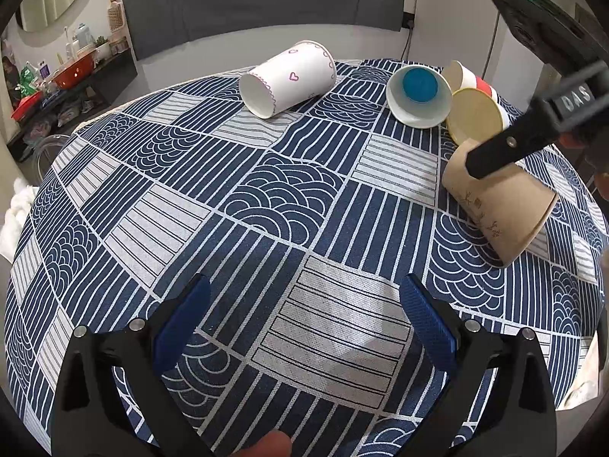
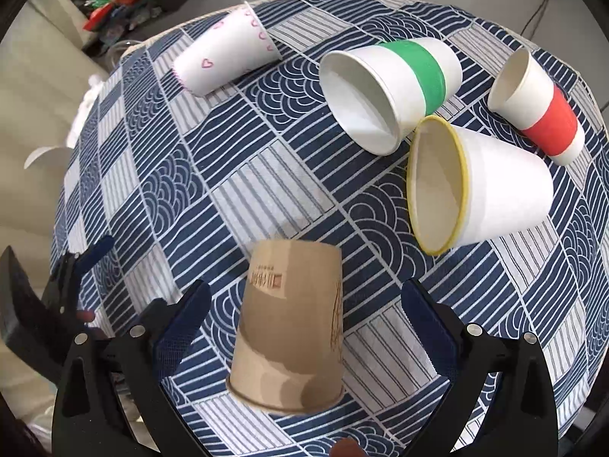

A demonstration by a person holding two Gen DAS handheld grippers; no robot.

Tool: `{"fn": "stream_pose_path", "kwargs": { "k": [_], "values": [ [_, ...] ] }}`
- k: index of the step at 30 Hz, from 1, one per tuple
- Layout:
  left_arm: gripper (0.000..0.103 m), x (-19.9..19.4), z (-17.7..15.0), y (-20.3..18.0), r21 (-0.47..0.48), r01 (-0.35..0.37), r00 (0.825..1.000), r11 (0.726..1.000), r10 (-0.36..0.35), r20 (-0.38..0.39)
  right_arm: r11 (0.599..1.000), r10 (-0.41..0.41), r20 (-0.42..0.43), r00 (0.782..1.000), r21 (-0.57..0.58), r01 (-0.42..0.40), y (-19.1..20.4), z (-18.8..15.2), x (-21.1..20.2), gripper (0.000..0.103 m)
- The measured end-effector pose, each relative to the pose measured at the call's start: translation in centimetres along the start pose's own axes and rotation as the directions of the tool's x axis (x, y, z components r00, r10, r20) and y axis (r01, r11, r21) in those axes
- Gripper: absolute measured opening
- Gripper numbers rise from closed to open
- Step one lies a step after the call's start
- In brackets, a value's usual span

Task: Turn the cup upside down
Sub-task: 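Close the right gripper around the brown kraft cup's body and lift it, then rotate the right gripper to turn the brown cup rim-down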

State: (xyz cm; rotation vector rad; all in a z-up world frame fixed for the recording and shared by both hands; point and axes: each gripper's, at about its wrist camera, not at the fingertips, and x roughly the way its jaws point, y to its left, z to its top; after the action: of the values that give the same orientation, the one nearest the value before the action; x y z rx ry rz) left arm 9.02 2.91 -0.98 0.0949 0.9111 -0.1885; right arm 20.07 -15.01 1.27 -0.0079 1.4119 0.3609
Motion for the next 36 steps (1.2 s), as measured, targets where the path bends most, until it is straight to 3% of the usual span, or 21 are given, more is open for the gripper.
{"fn": "stream_pose_path", "kwargs": {
  "k": [1, 2, 4, 11, 16, 22, 28, 32, 36],
  "values": [
    [0.097, 0.1, 0.0, 0.0, 0.005, -0.004, 1.0, 1.0, 0.004, -0.001, 1.0, 0.011, -0.009, 1.0, 0.019, -0.011, -0.3, 0.3, 0.4, 0.08],
    [0.097, 0.1, -0.1, 0.0, 0.005, -0.002, 1.0, 1.0, 0.002, 0.0, 0.999, 0.03, -0.028, 0.999, 0.029, -0.029, -0.6, 0.4, 0.7, 0.05],
    [0.097, 0.0, -0.1, 0.2, -0.004, 0.009, 1.0, 1.0, -0.009, 0.0, 0.999, 0.054, -0.026, 0.998, 0.004, -0.054, -0.7, 0.3, 0.6, 0.05],
    [0.097, -0.6, -0.2, 0.3, -0.015, -0.011, 1.0, 1.0, 0.011, 0.012, 0.991, 0.131, 0.118, 0.984, 0.006, -0.132, -1.2, -1.0, -2.7, 0.05],
    [0.097, -1.4, 0.0, 0.6, -0.046, -0.029, 0.999, 0.999, 0.029, 0.019, 0.985, 0.171, 0.293, 0.941, -0.076, -0.156, 0.4, -1.2, -4.5, 0.05],
    [0.097, -2.0, 0.0, 0.7, -0.044, -0.08, 0.996, 0.996, 0.081, 0.038, 0.981, 0.167, 0.447, 0.879, -0.169, -0.101, 2.5, -1.4, -3.8, 0.05],
    [0.097, -1.7, -0.3, 0.7, -0.055, -0.109, 0.993, 0.993, 0.111, 0.035, 0.968, 0.141, 0.539, 0.831, -0.25, -0.002, 4.4, -1.6, -2.0, 0.05],
    [0.097, -1.6, -0.4, 1.1, -0.086, -0.098, 0.995, 0.992, 0.1, 0.023, 0.955, 0.126, 0.605, 0.786, -0.287, 0.068, 5.0, -2.1, -1.4, 0.05],
    [0.097, -2.0, -0.5, 0.7, -0.087, -0.108, 0.993, 0.99, 0.111, 0.034, 0.932, 0.108, 0.637, 0.763, -0.332, 0.145, 5.4, -3.2, -1.4, 0.051]
  ]
}}
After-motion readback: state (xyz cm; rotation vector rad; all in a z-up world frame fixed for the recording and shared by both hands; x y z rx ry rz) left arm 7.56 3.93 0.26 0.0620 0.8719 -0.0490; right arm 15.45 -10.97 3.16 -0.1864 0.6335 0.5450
